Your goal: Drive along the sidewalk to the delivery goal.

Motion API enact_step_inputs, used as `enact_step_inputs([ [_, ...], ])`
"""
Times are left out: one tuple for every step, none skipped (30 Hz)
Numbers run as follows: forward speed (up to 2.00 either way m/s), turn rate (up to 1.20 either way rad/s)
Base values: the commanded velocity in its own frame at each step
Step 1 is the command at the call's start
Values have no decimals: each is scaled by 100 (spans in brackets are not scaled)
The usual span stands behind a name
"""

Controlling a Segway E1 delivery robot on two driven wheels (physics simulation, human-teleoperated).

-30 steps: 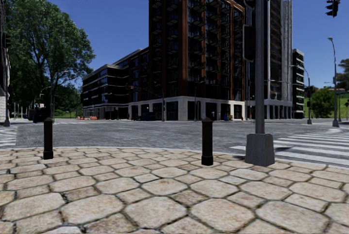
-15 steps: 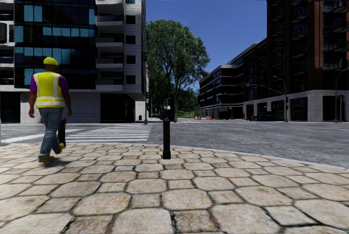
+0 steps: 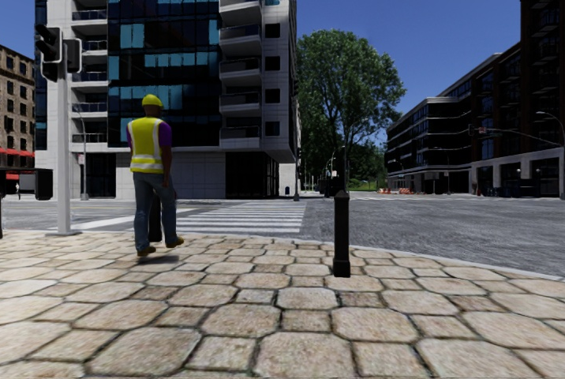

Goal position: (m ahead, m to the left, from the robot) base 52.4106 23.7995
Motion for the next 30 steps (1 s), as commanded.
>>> enact_step_inputs([
  [148,25],
  [148,54],
  [147,81],
  [147,98],
  [147,103],
  [147,104],
  [147,105],
  [147,69],
  [147,22],
  [147,12],
  [147,9],
  [147,8],
  [147,7],
  [147,7],
  [147,3],
  [147,2],
  [147,2],
  [147,2],
  [147,2],
  [147,2],
  [147,2],
  [147,2],
  [147,2],
  [147,2],
  [147,2],
  [147,2],
  [147,48],
  [147,63],
  [147,70],
  [147,73],
])
